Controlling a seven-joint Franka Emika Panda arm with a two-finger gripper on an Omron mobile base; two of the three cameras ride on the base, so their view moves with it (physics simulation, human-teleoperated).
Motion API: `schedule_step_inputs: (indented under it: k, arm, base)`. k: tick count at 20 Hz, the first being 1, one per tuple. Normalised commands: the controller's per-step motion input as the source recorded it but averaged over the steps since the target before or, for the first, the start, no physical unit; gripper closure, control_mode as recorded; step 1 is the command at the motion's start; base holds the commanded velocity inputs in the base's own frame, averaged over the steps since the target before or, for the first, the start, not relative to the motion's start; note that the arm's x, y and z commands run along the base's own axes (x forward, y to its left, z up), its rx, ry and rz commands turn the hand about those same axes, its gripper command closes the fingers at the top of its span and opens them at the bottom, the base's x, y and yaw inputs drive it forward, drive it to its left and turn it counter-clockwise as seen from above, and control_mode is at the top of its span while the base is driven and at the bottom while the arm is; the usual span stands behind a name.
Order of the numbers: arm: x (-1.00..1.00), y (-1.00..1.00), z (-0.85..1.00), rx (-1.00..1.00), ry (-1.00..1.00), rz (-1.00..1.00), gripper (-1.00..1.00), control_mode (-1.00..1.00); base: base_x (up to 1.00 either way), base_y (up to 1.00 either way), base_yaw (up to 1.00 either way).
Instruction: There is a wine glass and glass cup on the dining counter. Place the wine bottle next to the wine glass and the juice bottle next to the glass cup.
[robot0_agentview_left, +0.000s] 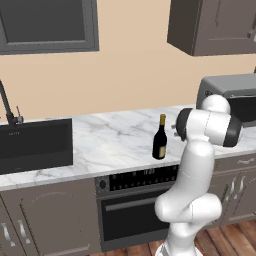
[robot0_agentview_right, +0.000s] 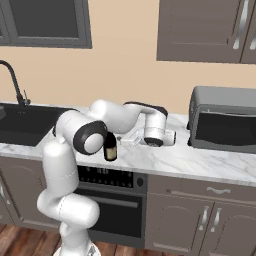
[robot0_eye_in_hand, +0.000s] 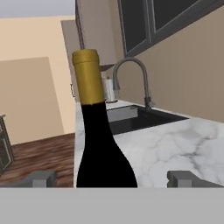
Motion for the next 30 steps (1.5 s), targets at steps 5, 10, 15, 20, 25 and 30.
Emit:
schedule_step_inputs:
  k: [5, 10, 15, 20, 25, 30]
  arm:
    - [-0.16, 0.17, 0.01, 0.00, 0.00, 0.00, -1.00, -1.00]
    - [-0.02, 0.11, 0.01, -0.01, 0.00, 0.00, -1.00, -1.00]
    - [0.05, 0.00, 0.04, -0.02, 0.00, 0.00, -1.00, -1.00]
    - [0.01, 0.03, 0.02, -0.02, 0.00, 0.00, -1.00, -1.00]
    - [0.00, 0.17, 0.00, -0.02, 0.00, 0.00, -1.00, -1.00]
    - [0.05, 0.17, -0.01, -0.02, 0.00, 0.00, -1.00, -1.00]
  base:
    - [0.00, 0.00, 0.00]
    - [0.00, 0.00, 0.00]
    - [0.00, 0.00, 0.00]
    - [0.00, 0.00, 0.00]
    - [0.00, 0.00, 0.00]
    - [0.00, 0.00, 0.00]
